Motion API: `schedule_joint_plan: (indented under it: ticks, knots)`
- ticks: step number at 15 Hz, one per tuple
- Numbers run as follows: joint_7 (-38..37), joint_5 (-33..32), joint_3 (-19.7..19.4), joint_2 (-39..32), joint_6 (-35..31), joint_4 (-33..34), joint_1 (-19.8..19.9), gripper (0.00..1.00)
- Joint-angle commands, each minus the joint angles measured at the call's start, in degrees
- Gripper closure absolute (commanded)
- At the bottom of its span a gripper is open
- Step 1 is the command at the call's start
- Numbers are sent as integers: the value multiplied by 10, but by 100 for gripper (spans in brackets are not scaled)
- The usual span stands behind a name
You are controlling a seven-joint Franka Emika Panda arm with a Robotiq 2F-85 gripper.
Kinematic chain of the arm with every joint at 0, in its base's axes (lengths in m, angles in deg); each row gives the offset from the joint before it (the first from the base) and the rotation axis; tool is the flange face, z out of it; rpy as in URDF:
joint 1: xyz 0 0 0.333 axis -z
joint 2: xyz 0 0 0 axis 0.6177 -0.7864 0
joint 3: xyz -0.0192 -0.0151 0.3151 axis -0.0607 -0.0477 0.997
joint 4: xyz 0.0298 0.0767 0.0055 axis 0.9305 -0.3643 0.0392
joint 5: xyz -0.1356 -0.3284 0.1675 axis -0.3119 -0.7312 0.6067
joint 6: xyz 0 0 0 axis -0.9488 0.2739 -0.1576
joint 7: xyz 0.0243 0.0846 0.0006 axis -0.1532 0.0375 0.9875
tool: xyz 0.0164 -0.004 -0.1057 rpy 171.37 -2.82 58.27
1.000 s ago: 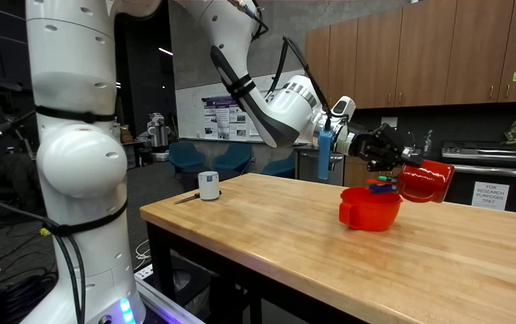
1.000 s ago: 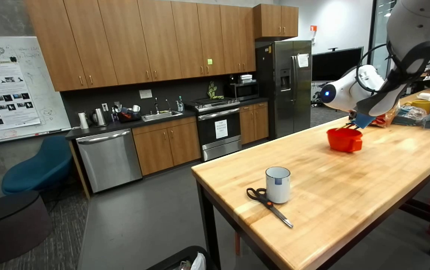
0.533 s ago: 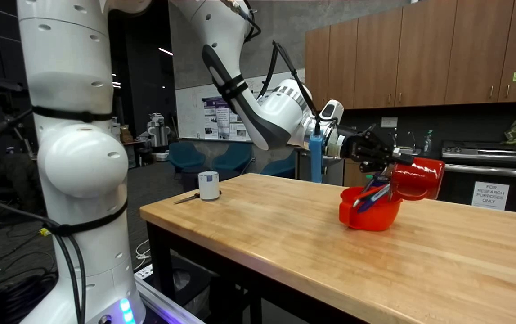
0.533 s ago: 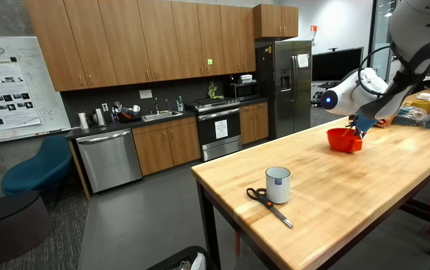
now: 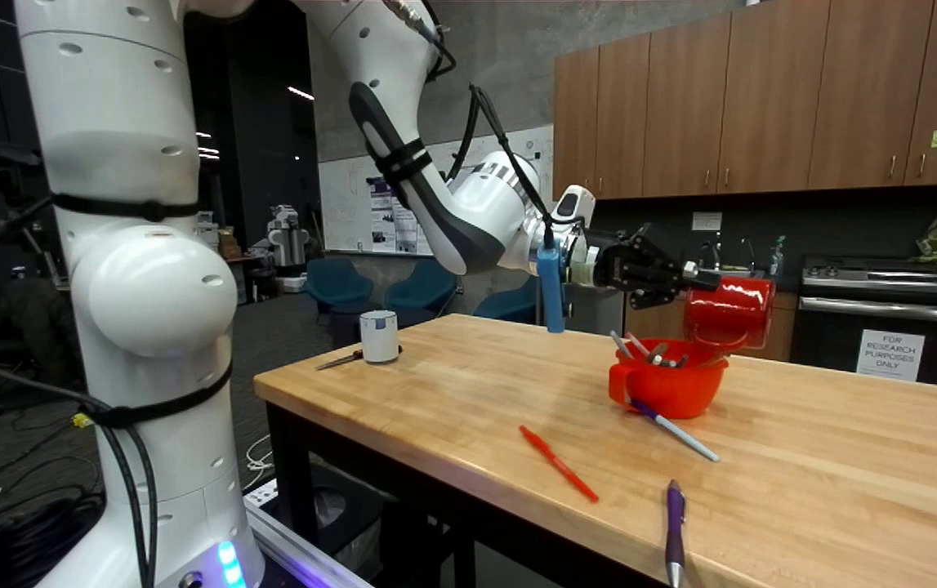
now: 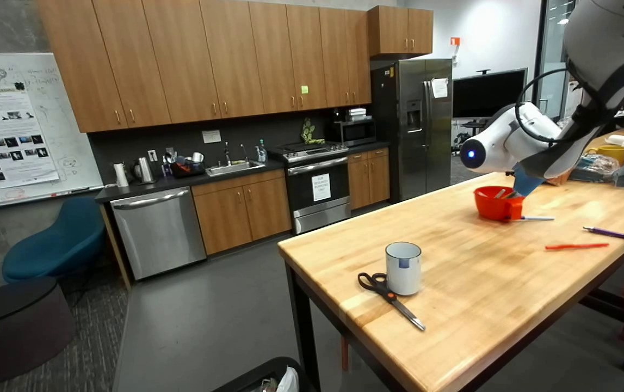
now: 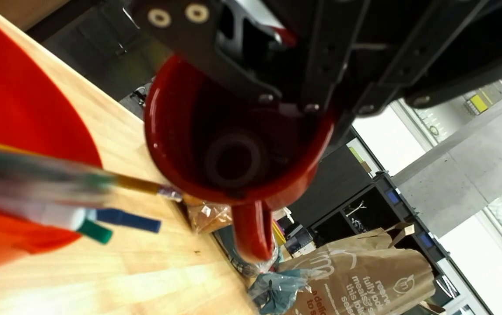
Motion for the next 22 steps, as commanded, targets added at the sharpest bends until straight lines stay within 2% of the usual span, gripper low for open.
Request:
schedule_joint_plan:
  ticks: [1,7,11,22]
  knots:
    - [-31,-16,17,37,30,-37,-20,98]
    - [-72,-6,40,60,54,-60,-47,98]
    - [-64,9,36,86,23,-70,-50,98]
    - [109,79,13,261,-176,-218,-57,98]
